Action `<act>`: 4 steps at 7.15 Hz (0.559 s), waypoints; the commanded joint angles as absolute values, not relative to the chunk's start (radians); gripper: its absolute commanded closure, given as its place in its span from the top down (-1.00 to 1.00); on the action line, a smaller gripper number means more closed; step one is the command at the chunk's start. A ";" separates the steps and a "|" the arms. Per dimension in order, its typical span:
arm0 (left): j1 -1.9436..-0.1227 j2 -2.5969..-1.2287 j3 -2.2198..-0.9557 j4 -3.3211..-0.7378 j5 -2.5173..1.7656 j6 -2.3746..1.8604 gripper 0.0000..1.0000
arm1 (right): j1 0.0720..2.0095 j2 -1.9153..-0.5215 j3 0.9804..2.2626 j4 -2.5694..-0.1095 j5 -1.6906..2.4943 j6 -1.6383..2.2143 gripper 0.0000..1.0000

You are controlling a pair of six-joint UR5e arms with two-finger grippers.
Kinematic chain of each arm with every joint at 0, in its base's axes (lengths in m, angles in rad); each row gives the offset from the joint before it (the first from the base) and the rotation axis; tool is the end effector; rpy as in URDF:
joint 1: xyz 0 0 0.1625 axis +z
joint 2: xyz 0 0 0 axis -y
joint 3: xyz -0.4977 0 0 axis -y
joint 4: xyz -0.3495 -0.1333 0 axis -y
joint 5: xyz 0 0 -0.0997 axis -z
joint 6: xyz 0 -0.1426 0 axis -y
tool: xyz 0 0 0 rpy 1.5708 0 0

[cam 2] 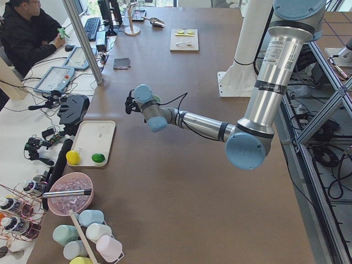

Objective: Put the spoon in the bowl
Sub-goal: 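Slide the pale green bowl with the left gripper toward the table center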

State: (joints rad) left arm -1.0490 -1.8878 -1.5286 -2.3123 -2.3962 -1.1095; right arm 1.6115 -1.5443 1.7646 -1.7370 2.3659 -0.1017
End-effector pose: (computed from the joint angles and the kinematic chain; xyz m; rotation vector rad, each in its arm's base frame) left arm 0.2874 -0.5571 0.5067 0.1071 1.2014 -0.0958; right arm 0.0502 -0.4575 0.6780 0.1077 -0.7895 -0.0792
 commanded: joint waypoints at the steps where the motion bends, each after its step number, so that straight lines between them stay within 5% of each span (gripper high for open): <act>1: -0.929 -2.056 -1.565 -2.191 -2.230 -1.277 -1.00 | 1.504 -1.483 1.763 -1.743 2.145 -0.098 1.00; 4: -0.700 -2.215 -1.597 -2.011 -1.954 -1.391 -1.00 | 1.441 -1.457 1.743 -1.726 2.238 -0.077 1.00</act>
State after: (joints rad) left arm -0.8008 -2.1622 -1.5910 -2.0527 -2.0694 -1.3320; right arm 1.4671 -1.4636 1.7574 -1.7429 2.2227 -0.0900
